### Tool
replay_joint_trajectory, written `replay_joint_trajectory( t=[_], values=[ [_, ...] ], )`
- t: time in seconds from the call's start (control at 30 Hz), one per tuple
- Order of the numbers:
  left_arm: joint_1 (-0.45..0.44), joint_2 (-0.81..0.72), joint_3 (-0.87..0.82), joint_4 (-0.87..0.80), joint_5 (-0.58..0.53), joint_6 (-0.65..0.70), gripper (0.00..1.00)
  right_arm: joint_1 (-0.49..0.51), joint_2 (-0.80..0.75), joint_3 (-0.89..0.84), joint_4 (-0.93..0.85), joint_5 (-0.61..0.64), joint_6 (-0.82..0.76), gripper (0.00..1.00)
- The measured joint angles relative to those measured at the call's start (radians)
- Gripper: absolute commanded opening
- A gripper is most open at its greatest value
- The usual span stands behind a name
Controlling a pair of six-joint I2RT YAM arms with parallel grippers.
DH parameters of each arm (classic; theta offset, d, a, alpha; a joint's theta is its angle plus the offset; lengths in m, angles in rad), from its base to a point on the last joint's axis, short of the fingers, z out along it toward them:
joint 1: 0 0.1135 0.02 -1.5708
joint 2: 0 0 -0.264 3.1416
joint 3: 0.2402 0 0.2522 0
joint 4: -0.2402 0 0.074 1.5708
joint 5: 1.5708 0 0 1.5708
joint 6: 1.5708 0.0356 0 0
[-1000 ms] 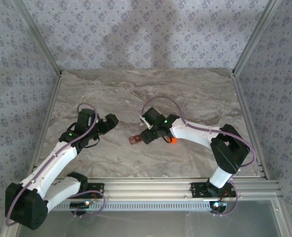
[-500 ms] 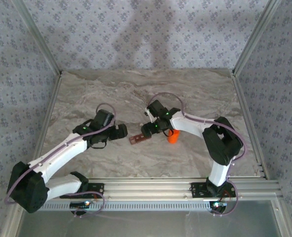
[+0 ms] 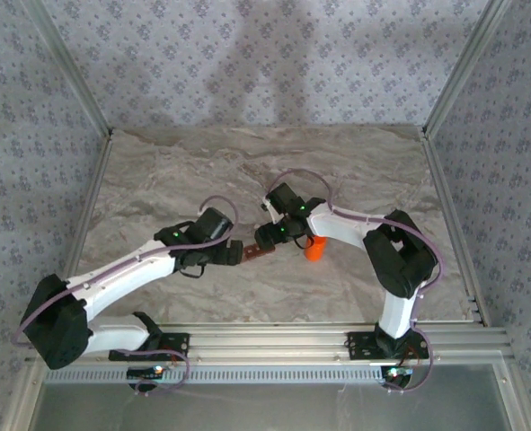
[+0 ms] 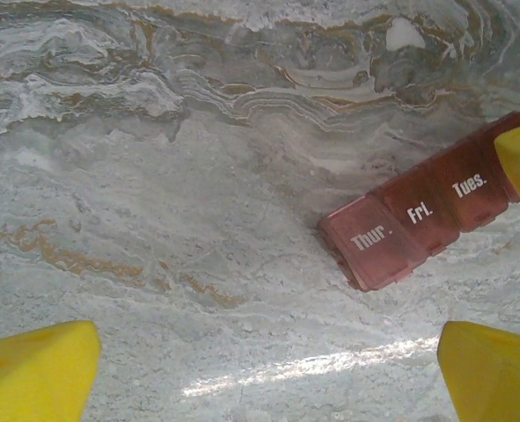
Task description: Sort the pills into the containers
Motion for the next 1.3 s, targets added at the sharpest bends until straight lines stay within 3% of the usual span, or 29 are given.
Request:
replay_joint_trajectory(
  t=[0.5, 1.3],
  values=[
    [-0.039, 0.02, -0.001, 0.004, -0.041, 0.019, 0.98, 0.024, 0.034, -0.002, 0.011, 0.007, -0.001, 0.82],
    [-0.077, 0.188, -0.003, 0.063, -0.086, 0.06, 0.98, 0.028, 0.034, -0.008, 0.024, 0.013, -0.001, 0.82]
  ],
)
